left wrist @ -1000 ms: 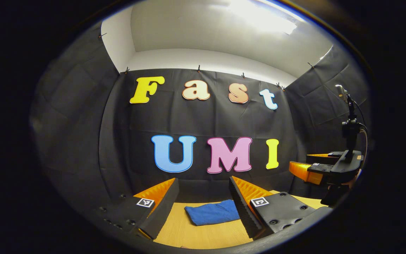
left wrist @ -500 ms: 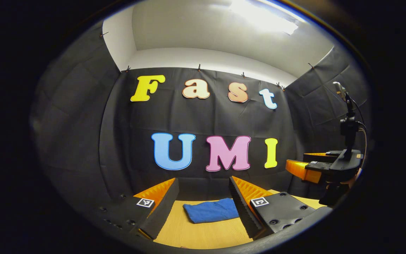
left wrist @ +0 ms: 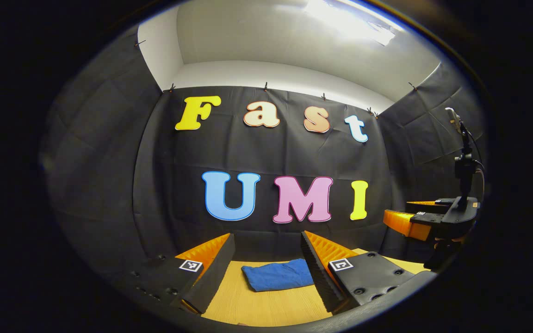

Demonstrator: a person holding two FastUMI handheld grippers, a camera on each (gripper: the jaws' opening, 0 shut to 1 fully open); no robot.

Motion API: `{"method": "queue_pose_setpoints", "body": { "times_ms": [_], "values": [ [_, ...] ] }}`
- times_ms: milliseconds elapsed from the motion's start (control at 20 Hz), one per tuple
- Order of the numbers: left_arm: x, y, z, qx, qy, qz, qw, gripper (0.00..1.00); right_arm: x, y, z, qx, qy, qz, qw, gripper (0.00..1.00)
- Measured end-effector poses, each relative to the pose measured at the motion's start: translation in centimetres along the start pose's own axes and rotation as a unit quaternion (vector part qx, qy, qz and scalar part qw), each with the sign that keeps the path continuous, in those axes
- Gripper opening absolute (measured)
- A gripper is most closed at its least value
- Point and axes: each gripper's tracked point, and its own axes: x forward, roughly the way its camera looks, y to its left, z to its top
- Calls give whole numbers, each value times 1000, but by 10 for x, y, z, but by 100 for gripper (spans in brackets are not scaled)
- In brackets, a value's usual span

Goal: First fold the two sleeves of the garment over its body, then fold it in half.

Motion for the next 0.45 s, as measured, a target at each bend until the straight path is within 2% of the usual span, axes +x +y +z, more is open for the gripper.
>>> {"method": "queue_pose_setpoints", "body": {
  "times_ms": [450],
  "values": [
    [-2, -2, -3, -10, 6, -2, 1000, 82, -4, -2, -5, 6, 4, -5, 1000, 94]
  ]
}}
